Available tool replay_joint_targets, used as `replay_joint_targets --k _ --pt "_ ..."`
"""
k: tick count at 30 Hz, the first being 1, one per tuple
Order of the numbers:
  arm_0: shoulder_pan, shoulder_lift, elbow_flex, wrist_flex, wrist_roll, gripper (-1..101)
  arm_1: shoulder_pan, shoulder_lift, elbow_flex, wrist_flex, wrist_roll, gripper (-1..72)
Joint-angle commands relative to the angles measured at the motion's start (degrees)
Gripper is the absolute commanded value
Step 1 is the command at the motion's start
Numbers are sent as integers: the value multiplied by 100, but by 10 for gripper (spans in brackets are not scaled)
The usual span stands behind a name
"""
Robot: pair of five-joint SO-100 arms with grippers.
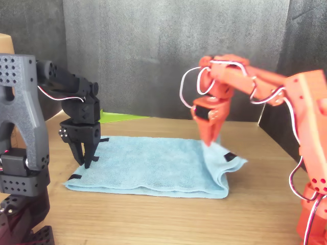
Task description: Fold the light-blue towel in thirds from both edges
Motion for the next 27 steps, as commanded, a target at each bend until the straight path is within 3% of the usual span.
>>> replay_joint_targets --k 1,27 --pt "132 211 44 0 -26 -1 281 -26 -466 53 88 -1" --pt "141 308 149 -53 -79 -1 1028 -1090 -2109 53 -88 17"
